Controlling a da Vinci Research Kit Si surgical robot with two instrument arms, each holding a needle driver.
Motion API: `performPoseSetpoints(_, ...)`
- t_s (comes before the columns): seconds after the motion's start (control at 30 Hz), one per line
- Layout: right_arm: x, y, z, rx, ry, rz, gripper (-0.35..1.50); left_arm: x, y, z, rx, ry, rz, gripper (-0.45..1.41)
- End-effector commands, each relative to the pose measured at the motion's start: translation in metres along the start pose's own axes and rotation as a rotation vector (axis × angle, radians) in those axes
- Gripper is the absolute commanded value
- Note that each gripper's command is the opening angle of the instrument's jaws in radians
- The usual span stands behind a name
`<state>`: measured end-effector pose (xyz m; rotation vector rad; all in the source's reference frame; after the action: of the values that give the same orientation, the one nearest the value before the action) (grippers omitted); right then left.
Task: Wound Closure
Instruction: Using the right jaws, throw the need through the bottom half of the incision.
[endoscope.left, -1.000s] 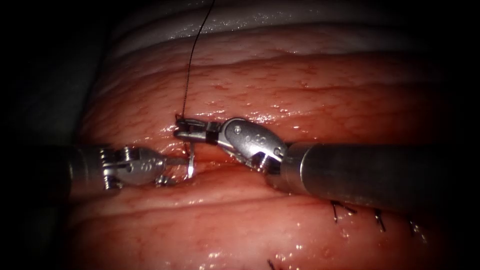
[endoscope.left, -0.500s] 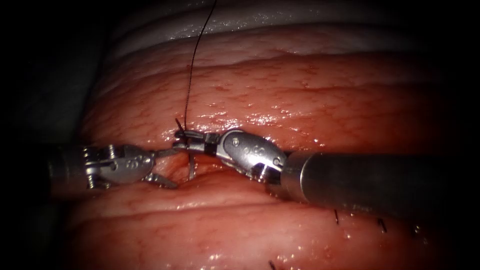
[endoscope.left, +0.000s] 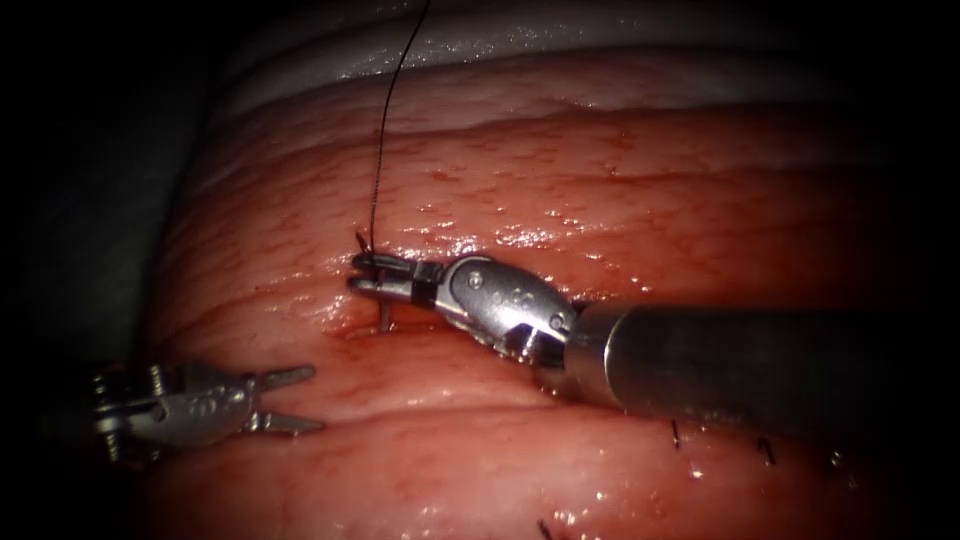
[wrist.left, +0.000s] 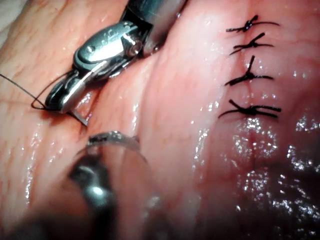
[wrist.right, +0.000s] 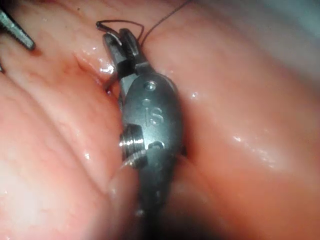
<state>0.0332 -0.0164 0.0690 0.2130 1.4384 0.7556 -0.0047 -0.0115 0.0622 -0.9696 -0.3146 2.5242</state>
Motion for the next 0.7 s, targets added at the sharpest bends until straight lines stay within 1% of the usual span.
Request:
performPoseSetpoints(0.03,-0.0005,-0.0002,0.0009,0.004,-0.009,0.027,-0.35,0.0001,0.0004,0.0012,-0.007,0.005,0.000,0.02)
performPoseSetpoints(0.2,-0.0004,-0.0002,0.0011,0.004,-0.049,0.123,-0.35,0.0005,0.0018,0.0028,-0.027,0.030,-0.005,0.00)
performPoseSetpoints(0.3,-0.0004,-0.0002,0.0011,-0.002,-0.089,0.159,-0.35,0.0006,0.0023,0.0035,-0.033,0.037,0.005,0.00)
performPoseSetpoints(0.4,-0.0004,-0.0002,0.0009,-0.003,-0.128,0.177,-0.35,0.0005,0.0026,0.0037,-0.035,0.040,0.006,0.00)
performPoseSetpoints(0.5,-0.0005,-0.0001,0.0007,-0.004,-0.150,0.186,-0.35,0.0003,0.0028,0.0036,-0.034,0.040,0.008,0.00)
performPoseSetpoints(0.7,-0.0002,0.0001,0.0006,0.000,-0.163,0.236,-0.35,0.0001,0.0035,0.0037,-0.032,0.042,0.009,0.00)
